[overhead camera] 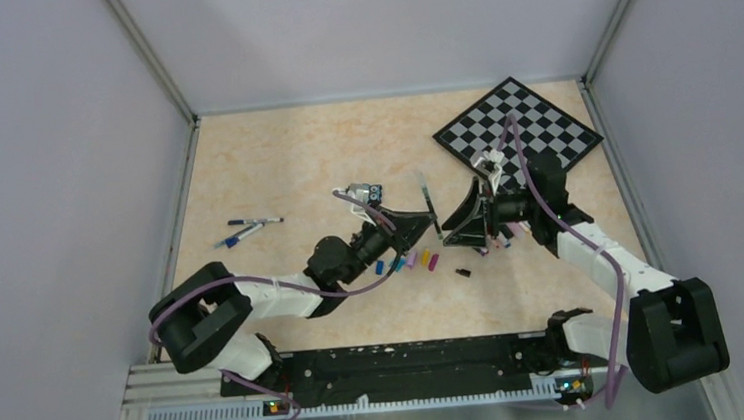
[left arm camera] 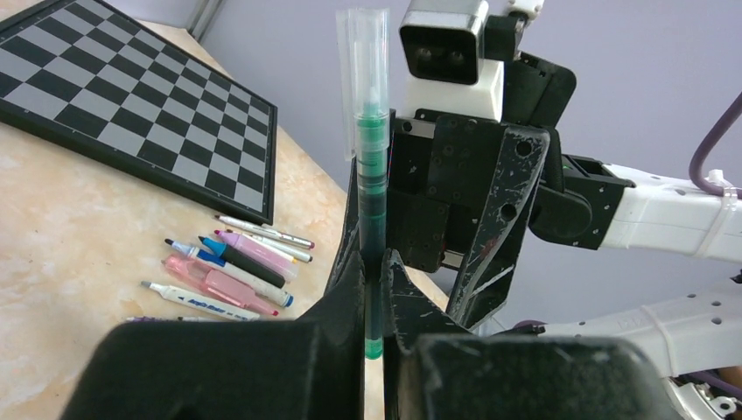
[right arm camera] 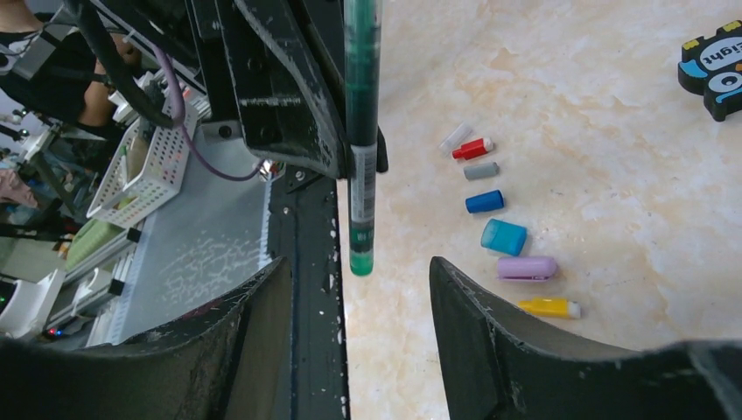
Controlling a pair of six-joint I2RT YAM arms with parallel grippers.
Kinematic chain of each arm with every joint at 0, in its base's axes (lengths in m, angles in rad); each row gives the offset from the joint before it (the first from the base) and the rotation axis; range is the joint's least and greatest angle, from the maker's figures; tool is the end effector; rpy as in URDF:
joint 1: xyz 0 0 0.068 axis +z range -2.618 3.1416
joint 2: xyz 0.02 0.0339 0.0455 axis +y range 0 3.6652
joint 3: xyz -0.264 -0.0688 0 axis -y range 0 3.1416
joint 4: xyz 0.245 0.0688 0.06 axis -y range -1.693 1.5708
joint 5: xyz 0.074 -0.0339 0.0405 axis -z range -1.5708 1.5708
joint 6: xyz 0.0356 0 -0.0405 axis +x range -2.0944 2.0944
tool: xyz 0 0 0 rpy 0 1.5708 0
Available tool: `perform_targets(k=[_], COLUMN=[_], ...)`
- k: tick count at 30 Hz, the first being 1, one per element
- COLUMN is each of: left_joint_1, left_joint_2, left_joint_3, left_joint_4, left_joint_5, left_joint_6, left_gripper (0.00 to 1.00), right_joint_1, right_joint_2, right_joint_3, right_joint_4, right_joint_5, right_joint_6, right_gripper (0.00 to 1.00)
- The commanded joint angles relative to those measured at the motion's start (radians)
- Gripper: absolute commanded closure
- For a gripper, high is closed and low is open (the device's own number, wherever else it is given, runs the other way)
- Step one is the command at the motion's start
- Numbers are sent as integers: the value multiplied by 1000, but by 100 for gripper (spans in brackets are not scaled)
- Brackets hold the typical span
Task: Open the pen caps
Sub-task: Open the pen cap from the pen.
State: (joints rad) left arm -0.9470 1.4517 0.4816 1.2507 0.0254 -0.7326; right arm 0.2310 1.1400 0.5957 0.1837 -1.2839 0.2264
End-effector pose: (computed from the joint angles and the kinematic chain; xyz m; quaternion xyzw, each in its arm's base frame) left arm 0.1639 -0.2293 0.2378 0.0744 0.5967 -0.5999 0.5277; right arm 0.2152 0.0857 0.2482 -0.3421 0.6579 0.5829 0.3321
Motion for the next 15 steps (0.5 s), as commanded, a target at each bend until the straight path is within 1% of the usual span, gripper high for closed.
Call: perform_targets(k=[1,7,10,11,12,15], left_joint_1=[-33,-65,-75,-78,-79,-83], left_joint_2=[31,74,89,91,91,93], left_joint_3=[44,67,77,79,80,76], left_joint_4=[106,128,137,138,138,137], left_joint_5=[-66,-72,-73,-73,-74,-74], left_joint_6=[31,30,31,32,32,29], left_gripper=[100,100,100,100,100,100], right_joint_1=[13,33,36,36,36,37], right_joint_2=[0,10,13,14,14,14], right_joint_3=[9,6,9,10,10,13], right_joint_4=[79,92,97,97,102,107], right_joint_5=[16,25,29,28,25,19], right_joint_6=[54,65,66,66,65,56], right_gripper=[42,45,52,56,63,93])
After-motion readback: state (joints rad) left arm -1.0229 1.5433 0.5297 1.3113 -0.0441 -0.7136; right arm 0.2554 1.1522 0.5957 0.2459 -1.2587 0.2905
